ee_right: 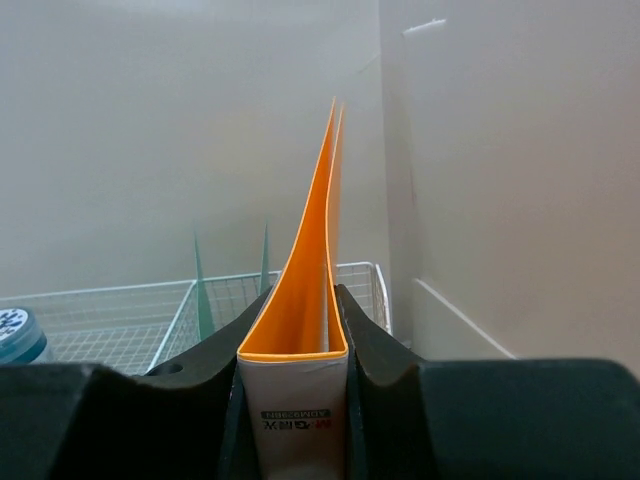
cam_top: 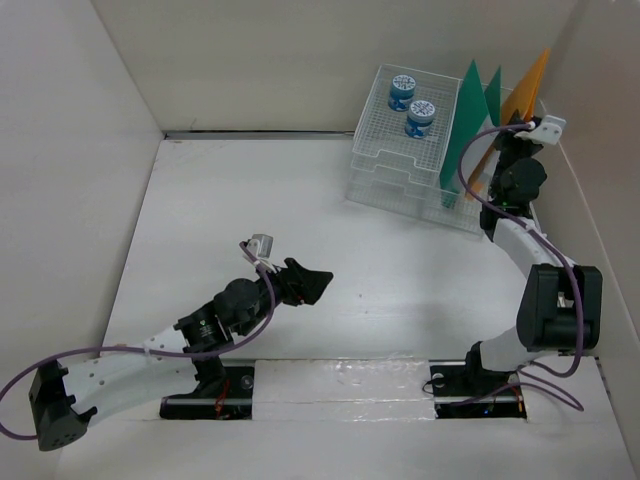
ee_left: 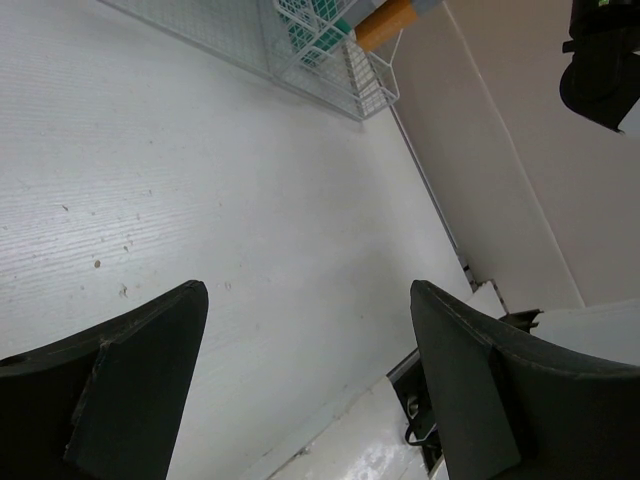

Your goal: Organize the desk

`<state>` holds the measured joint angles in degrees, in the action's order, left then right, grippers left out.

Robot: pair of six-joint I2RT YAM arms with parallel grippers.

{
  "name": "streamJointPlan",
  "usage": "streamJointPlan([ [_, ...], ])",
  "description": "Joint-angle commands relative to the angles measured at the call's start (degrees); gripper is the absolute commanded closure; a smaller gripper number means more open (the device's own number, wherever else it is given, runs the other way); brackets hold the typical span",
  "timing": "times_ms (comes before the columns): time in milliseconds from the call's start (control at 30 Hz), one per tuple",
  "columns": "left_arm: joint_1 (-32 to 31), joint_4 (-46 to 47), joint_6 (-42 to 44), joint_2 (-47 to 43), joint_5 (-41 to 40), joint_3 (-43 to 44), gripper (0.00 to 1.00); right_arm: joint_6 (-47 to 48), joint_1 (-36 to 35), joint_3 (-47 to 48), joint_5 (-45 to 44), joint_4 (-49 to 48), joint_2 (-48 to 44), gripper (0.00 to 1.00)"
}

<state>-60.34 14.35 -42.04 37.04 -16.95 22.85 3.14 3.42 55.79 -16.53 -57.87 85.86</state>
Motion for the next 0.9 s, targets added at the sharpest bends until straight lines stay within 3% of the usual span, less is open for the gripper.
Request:
streamJointPlan([
  [0, 0.04, 1.39, 0.12, -0.74, -0.54, 2.02, 0.21, -2.70, 0.27, -2.87, -0.52, -2.69, 0.00, 1.00],
  [200, 0.04, 0.51, 0.12, -1.88, -0.72, 2.11, 0.21, -2.17, 0.27, -3.15, -2.00, -2.86, 1.85, 1.00],
  [533, 0.04, -1.51, 0.38, -1.27, -2.21, 3.42, 0.21, 2.57, 1.41, 6.25, 1.06, -6.29, 3.87, 1.00],
  [867, 0.04, -1.26, -0.50, 0.05, -2.74, 3.60, 0.21, 2.84, 1.94, 6.70, 2.38, -10.24, 5.89, 1.00],
])
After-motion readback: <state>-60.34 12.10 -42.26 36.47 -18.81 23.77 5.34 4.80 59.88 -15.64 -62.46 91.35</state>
